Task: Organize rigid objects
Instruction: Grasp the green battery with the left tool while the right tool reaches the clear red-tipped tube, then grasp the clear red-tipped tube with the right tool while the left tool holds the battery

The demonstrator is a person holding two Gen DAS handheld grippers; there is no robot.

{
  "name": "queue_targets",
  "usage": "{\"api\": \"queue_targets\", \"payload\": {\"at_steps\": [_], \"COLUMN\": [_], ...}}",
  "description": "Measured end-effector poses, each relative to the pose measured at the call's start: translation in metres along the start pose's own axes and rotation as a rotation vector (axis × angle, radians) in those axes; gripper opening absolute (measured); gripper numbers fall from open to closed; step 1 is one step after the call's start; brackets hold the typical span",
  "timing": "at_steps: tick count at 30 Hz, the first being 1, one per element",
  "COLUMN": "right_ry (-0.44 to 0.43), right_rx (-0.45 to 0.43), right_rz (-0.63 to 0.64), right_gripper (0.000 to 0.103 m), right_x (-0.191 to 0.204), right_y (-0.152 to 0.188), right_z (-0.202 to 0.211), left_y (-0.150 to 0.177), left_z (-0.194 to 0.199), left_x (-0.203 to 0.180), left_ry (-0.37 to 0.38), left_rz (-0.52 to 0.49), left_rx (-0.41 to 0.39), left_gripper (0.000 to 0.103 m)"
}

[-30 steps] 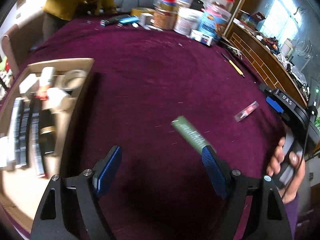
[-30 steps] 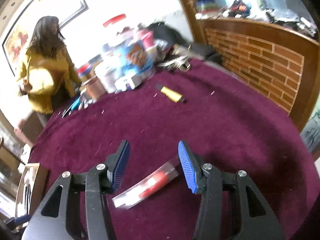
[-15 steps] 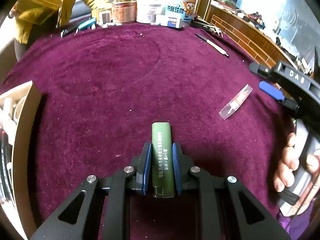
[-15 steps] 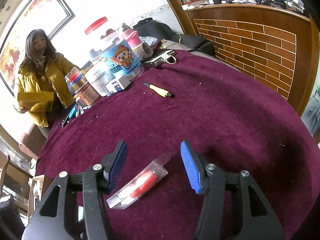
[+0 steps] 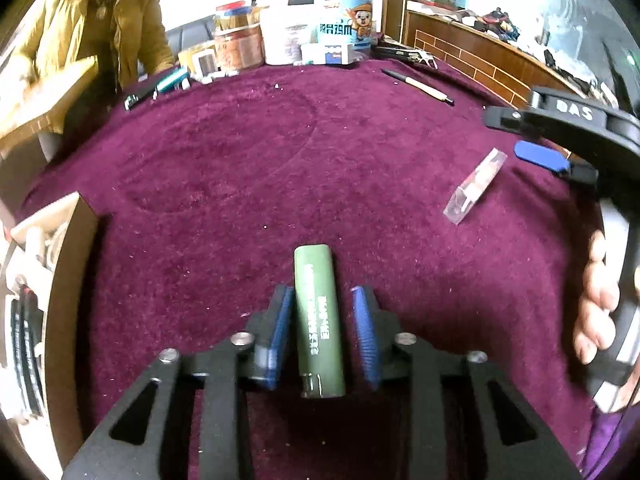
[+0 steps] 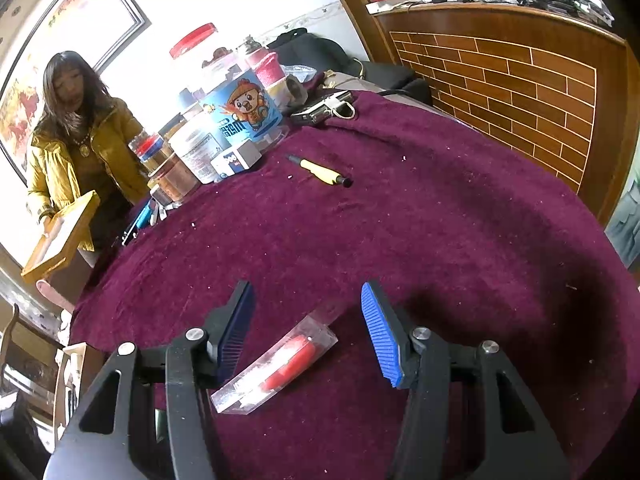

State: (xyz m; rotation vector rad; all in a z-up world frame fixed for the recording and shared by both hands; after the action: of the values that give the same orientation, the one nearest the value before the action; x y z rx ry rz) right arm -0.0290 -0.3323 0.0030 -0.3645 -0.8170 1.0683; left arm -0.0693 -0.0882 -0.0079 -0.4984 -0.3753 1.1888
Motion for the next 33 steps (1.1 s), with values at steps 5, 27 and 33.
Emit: {"api": "queue_targets", "payload": {"at_steps": [5, 27, 33], "right_ry": [0.018, -0.072, -0.033], "right_rx": [0.008, 0.153, 0.212], "right_rz": [0.022, -0.053, -0.074], "right_gripper": [0.054, 0.054, 0.054], "right_x": [0.003, 0.001, 0.006], "right_y": [0.001, 0.011, 0.012], "right_z": [-0.004, -0.021, -0.026], "left_y": [0.004, 0.011, 0.018], "left_z": [0.012, 0.040, 0.056], "left_x": [0.002, 0.027, 0.053], "left_ry": [-0.030, -0.046, -0.024], "left_rz": [-0.015, 0.004, 0.068], "left_rx": [-0.019, -0.057, -0.081], "left_gripper": [0.016, 0.017, 0.017]}}
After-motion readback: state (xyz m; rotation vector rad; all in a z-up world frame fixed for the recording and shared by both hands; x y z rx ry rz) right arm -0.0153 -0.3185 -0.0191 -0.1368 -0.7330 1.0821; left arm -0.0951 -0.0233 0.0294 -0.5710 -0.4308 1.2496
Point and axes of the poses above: each gripper's, at about its wrist camera, not at the fingertips, and z roughly against the way its jaws point, x to its left, y to its underside, the point moved 3 cm from there along -z, roughly the way its jaws point, and after that the axes turned 2 degrees about z, right-handed, at the moved point
